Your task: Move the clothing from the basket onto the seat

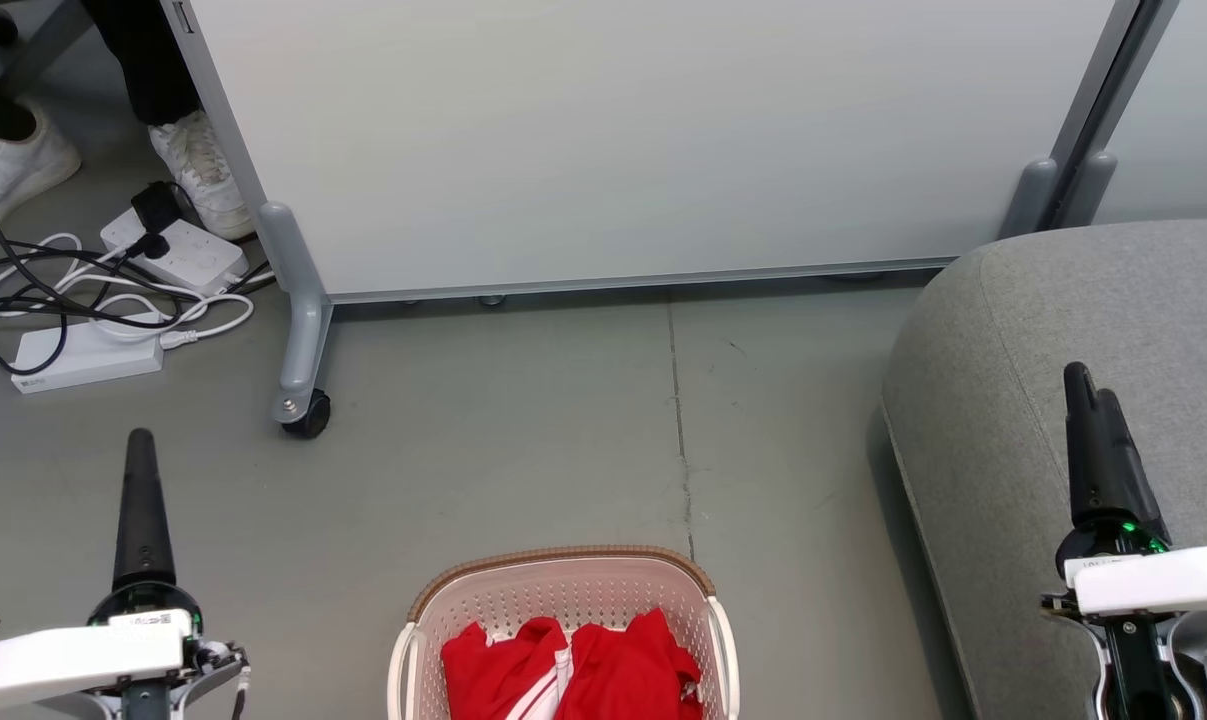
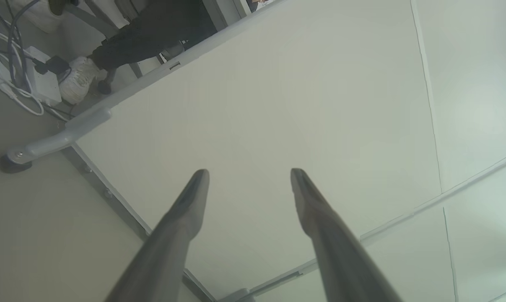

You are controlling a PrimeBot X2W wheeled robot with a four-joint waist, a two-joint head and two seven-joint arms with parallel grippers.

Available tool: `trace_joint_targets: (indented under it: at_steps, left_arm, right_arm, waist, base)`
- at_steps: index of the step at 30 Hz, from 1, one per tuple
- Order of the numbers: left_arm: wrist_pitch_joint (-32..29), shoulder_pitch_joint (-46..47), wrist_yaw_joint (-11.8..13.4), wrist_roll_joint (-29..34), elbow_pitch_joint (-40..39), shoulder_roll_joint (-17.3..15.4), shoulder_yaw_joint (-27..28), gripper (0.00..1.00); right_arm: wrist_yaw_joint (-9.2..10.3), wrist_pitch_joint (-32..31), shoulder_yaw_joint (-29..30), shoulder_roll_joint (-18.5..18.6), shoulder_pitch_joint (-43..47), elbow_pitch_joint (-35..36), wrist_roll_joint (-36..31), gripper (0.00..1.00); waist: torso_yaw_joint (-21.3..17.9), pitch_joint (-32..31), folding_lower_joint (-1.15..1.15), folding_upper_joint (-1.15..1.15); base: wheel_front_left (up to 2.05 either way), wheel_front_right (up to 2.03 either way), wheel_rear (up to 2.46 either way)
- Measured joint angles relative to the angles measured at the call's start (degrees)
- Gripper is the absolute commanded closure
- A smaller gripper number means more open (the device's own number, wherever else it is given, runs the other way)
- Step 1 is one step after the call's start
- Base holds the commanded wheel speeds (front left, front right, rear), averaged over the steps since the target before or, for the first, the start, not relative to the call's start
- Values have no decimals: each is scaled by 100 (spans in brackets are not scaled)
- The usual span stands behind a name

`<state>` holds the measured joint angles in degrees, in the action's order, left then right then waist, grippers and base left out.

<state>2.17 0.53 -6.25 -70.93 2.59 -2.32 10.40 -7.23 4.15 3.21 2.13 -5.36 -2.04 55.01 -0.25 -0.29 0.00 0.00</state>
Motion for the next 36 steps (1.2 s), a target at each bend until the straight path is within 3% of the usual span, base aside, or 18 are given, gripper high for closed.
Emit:
trace_joint_targets:
  at_steps: [12,26,36]
  left_arm:
    - [263,0,81,1800,-497,-10,-651,0]
    - [500,23,557,3923,-657,-22,-1895,0]
    - [653,44,1069,4667,-292,-34,-2327,0]
  right_arm:
    - [0,214,-208,154,-27,387,-1382,0]
    - [-1,425,-424,237,-21,448,-2719,0]
    - [-2,552,-569,246,12,377,-3423,0]
  waist:
    - [9,39,0,0]
    - [-49,59,0,0]
    - [-81,37,0,0]
  base:
    - [0,0,0]
    - [0,0,0]
    - [0,0,0]
